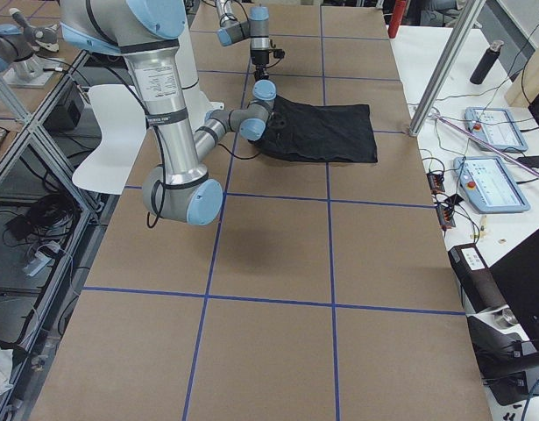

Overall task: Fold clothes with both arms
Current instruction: 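Lift the shirt's near edge with both grippers and fold it away from the robot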

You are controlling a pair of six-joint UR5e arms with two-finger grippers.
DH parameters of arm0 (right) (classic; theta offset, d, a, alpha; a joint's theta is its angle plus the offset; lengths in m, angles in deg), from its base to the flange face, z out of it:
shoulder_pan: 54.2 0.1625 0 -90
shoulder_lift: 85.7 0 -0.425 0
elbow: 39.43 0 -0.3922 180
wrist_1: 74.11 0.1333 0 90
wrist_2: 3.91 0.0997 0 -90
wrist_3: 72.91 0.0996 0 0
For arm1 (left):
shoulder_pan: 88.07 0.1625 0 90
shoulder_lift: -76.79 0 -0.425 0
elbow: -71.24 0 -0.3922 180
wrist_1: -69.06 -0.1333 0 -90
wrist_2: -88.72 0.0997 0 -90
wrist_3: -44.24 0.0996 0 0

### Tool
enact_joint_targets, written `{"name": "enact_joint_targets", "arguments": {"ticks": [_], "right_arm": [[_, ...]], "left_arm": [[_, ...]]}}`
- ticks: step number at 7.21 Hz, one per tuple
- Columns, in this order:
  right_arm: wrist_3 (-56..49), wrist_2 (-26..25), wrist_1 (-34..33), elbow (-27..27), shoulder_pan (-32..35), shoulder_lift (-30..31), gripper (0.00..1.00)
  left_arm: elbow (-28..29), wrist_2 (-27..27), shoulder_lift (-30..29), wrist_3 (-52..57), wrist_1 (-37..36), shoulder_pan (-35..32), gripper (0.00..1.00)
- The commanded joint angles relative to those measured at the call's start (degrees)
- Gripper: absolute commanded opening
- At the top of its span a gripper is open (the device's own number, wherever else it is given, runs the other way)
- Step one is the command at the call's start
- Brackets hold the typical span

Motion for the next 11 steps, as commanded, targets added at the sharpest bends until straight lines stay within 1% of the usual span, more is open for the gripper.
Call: {"name": "enact_joint_targets", "arguments": {"ticks": [1,2,4,6,7,8,9,11], "right_arm": [[0.35,6.17,0.05,-3.00,0.20,0.34,0.00],[0.35,10.63,0.13,-3.71,0.29,0.69,0.00],[0.35,15.14,0.14,-6.16,0.46,1.65,0.00],[0.26,19.01,1.70,-8.45,2.21,4.72,0.00],[0.26,20.86,2.33,-8.03,5.61,4.65,0.00],[0.17,22.88,2.33,-7.59,9.65,4.30,0.00],[-0.09,23.68,2.33,-6.19,12.74,3.34,0.00],[0.17,23.60,2.25,-1.46,16.00,-0.69,0.00]], "left_arm": [[-2.45,-0.42,0.97,0.00,-0.18,0.14,0.00],[-3.59,-0.42,2.02,-0.35,-0.18,0.41,0.00],[-5.08,-0.51,4.13,-0.88,-0.26,2.15,0.00],[-8.50,-0.60,6.68,-0.88,-0.35,3.39,0.00],[-9.48,-1.38,6.26,-0.88,-0.70,3.40,0.00],[-9.32,-4.26,5.03,-0.79,-0.62,3.05,0.00],[-9.05,-4.29,3.72,0.08,-0.53,0.61,0.00],[-7.31,-4.29,-0.05,0.18,-0.09,-4.66,0.00]]}}
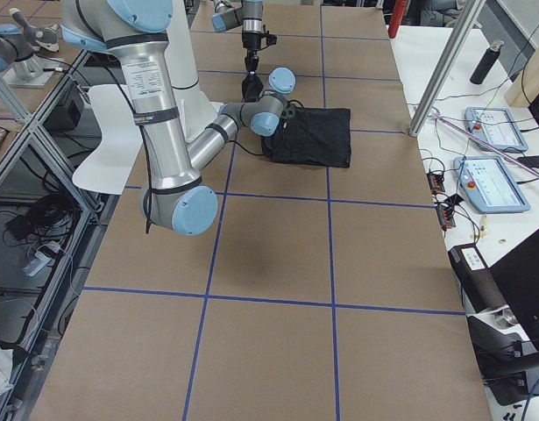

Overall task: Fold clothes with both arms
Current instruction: 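Lift the shirt's near edge with both grippers and fold it away from the robot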

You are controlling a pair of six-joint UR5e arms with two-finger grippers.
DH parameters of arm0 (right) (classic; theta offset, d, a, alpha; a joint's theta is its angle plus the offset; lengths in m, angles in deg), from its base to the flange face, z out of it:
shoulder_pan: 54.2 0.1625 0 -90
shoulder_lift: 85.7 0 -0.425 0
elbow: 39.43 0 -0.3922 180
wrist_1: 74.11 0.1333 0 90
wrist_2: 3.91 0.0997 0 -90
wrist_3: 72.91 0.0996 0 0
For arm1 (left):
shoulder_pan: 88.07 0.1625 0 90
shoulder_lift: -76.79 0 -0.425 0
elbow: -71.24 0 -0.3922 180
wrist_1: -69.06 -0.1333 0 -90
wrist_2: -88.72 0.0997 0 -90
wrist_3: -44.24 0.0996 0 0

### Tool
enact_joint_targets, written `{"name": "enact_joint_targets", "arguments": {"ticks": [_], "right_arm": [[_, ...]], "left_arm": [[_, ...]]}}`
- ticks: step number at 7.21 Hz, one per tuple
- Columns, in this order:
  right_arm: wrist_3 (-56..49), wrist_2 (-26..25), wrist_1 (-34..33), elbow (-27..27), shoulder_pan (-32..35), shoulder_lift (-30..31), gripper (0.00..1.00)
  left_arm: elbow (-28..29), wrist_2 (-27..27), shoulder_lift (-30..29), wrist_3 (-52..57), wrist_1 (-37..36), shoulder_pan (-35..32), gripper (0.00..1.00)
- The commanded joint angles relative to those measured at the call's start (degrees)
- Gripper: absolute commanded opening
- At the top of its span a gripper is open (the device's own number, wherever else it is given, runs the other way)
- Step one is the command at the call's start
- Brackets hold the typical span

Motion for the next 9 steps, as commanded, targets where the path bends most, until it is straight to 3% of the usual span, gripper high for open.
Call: {"name": "enact_joint_targets", "arguments": {"ticks": [1,2,3,7,9], "right_arm": [[-0.01,0.07,-0.02,5.38,3.44,-4.34,0.00],[-0.18,0.07,-0.02,8.10,4.50,-6.71,0.00],[-0.01,-0.10,-0.02,9.96,5.29,-8.39,0.00],[-0.27,-0.72,0.07,23.21,10.47,-16.82,0.00],[-0.45,-1.60,0.07,29.63,12.32,-20.69,0.00]], "left_arm": [[8.00,-0.06,-7.23,0.19,0.84,-5.69,0.00],[16.51,-0.06,-13.63,1.06,0.93,-8.59,0.00],[21.03,-0.06,-15.60,1.07,1.97,-11.31,0.00],[29.85,-0.06,-15.97,2.30,10.13,-16.70,0.00],[38.08,0.03,-20.43,1.95,12.97,-17.23,0.00]]}}
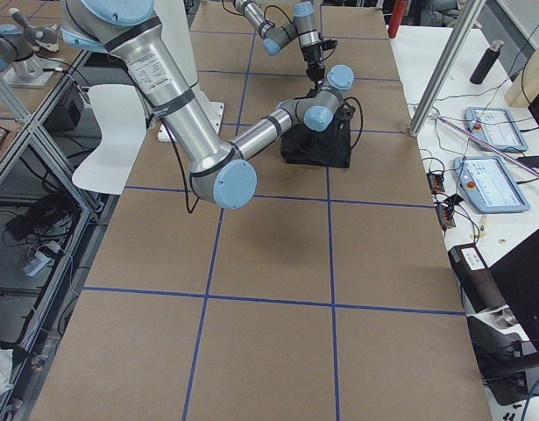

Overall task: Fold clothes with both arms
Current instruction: 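Lift the shirt's near edge with both grippers and fold it away from the robot, then lower the folded edge onto the far side and open both grippers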

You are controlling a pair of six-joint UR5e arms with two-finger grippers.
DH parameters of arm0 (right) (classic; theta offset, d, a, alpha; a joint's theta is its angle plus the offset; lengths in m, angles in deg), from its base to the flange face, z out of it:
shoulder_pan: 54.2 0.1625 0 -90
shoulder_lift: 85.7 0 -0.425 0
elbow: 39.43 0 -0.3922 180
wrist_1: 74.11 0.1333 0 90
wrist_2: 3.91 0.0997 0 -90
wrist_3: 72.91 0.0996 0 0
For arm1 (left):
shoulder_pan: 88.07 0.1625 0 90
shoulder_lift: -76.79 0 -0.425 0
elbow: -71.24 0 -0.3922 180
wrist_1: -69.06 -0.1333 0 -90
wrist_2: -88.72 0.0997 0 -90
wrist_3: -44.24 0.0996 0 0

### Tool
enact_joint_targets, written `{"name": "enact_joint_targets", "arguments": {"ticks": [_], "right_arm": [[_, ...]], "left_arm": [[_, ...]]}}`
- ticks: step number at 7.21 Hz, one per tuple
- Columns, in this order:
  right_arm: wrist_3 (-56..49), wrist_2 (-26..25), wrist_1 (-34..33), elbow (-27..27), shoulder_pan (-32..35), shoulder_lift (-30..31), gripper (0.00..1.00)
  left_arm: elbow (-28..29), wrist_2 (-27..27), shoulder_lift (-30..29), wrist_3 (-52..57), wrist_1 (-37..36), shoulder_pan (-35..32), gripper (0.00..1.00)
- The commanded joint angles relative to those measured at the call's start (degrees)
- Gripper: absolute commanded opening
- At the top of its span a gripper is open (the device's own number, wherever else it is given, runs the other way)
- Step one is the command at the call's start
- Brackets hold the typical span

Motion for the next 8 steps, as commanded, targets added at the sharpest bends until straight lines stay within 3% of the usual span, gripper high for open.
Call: {"name": "enact_joint_targets", "arguments": {"ticks": [1,3,5,8], "right_arm": [[-0.11,-0.91,0.01,5.56,1.20,-3.06,0.00],[-0.11,-2.23,0.01,9.15,1.03,-5.69,0.00],[-0.45,-4.68,0.10,13.38,0.76,-7.11,0.00],[-1.07,-5.05,0.10,14.89,1.55,-6.67,0.00]], "left_arm": [[7.83,0.08,-3.62,0.09,2.93,-0.83,0.00],[12.06,0.08,-3.63,0.36,6.98,-2.23,0.00],[12.77,0.08,-3.54,0.36,7.34,-2.68,0.00],[13.39,0.08,-3.80,0.27,8.05,-2.76,0.00]]}}
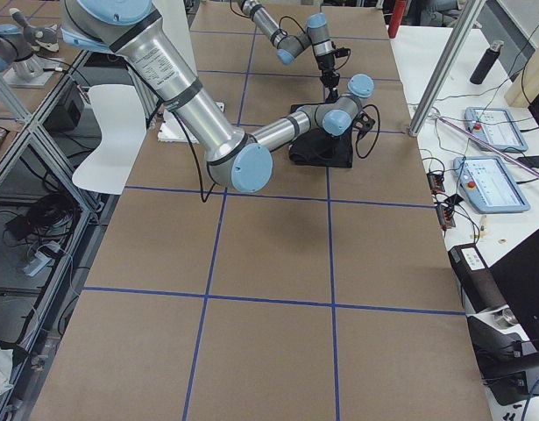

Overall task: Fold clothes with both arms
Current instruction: 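Lower the folded edge onto the far side and open both grippers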

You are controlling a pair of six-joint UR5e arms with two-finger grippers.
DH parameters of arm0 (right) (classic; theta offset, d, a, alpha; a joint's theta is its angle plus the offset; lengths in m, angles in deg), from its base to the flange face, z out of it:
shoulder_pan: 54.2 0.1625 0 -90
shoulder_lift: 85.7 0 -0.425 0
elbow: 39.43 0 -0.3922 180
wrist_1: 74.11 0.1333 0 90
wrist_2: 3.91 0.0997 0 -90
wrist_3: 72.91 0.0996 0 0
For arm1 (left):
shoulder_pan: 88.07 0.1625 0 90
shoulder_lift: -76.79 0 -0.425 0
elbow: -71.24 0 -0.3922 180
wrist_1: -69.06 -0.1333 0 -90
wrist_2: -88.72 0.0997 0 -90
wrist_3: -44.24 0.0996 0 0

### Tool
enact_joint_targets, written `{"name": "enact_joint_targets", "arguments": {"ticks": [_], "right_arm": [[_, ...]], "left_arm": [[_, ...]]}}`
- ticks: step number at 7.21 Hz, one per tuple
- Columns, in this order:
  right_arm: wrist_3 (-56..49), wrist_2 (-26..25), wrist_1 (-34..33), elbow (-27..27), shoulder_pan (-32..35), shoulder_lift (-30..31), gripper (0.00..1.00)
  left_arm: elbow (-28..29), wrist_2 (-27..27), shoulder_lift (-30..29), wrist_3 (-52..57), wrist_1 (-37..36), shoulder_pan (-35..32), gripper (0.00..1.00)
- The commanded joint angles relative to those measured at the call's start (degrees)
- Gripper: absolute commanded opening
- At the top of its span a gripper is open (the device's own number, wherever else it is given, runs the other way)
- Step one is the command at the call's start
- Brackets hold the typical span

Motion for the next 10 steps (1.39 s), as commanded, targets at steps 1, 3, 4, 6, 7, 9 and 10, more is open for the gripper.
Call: {"name": "enact_joint_targets", "arguments": {"ticks": [1,3,4,6,7,9,10], "right_arm": [[-0.19,-0.13,0.00,0.37,0.59,0.24,0.00],[-0.10,-0.04,0.00,0.28,0.50,-0.19,0.00],[-0.10,-0.04,0.70,0.37,0.42,-0.19,0.00],[-0.01,-0.21,1.66,0.19,0.42,-0.37,1.00],[-0.01,-0.47,3.06,0.19,0.59,-0.28,1.00],[-0.01,-0.30,3.16,0.28,1.29,-1.24,1.00],[-0.10,-0.39,3.25,0.28,0.68,-2.38,1.00]], "left_arm": [[0.10,0.00,-0.49,-0.29,0.09,0.07,0.00],[0.45,0.00,-1.28,-0.56,0.09,0.07,0.00],[0.45,0.00,-1.55,-0.56,0.09,0.07,0.16],[0.45,0.00,-2.59,-0.20,0.00,0.34,1.00],[0.45,0.00,-2.52,-0.03,0.09,0.16,1.00],[0.45,-0.09,-2.52,0.32,-0.26,-1.41,1.00],[0.19,-0.43,-2.52,0.32,-0.61,-2.03,1.00]]}}
